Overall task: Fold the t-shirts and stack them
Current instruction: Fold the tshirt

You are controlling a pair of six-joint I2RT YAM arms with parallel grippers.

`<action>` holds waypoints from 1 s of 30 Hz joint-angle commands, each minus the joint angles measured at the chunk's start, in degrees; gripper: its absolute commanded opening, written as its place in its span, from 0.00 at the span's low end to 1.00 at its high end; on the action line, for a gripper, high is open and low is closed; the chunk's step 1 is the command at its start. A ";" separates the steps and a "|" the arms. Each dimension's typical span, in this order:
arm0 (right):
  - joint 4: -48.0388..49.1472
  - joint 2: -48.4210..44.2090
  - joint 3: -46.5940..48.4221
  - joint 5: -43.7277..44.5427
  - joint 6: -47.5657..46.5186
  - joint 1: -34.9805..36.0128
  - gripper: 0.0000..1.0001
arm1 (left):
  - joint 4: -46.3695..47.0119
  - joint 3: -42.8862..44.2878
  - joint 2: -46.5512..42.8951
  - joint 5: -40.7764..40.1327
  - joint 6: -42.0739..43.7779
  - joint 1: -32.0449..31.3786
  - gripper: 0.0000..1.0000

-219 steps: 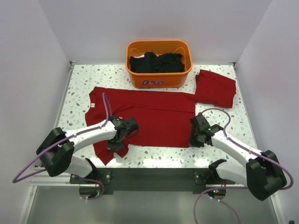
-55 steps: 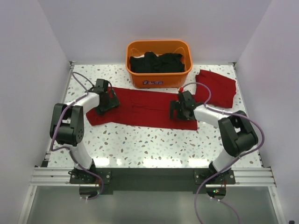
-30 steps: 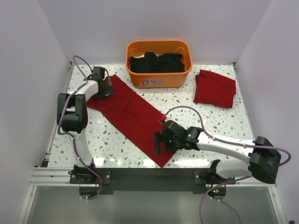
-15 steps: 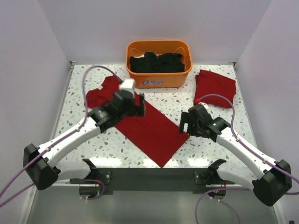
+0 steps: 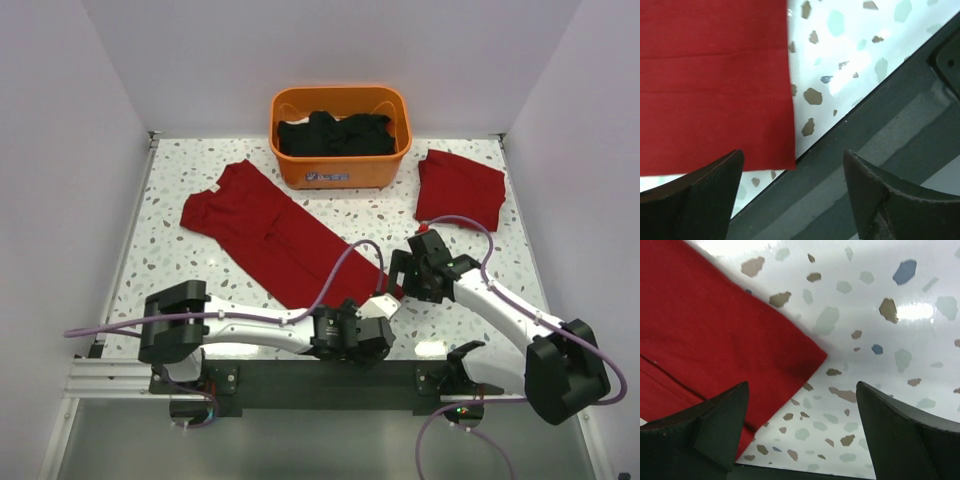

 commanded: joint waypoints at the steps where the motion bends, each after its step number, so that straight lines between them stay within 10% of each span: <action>1: 5.83 0.38 -0.68 -1.03 0.99 -0.62 0.90 | 2.89 2.93 3.04 1.75 2.55 -0.70 0.84; 20: 14.18 8.38 -4.63 -5.86 1.87 -1.24 0.70 | 4.14 -3.40 13.24 4.84 3.71 -0.70 0.32; 24: 13.93 10.57 -4.28 -5.95 1.96 -1.15 0.50 | 3.52 -3.66 14.56 2.74 3.09 -0.70 0.00; 30: 5.86 6.90 -2.00 0.27 1.61 -1.15 0.11 | 2.03 -1.56 12.28 -0.42 2.39 -0.61 0.00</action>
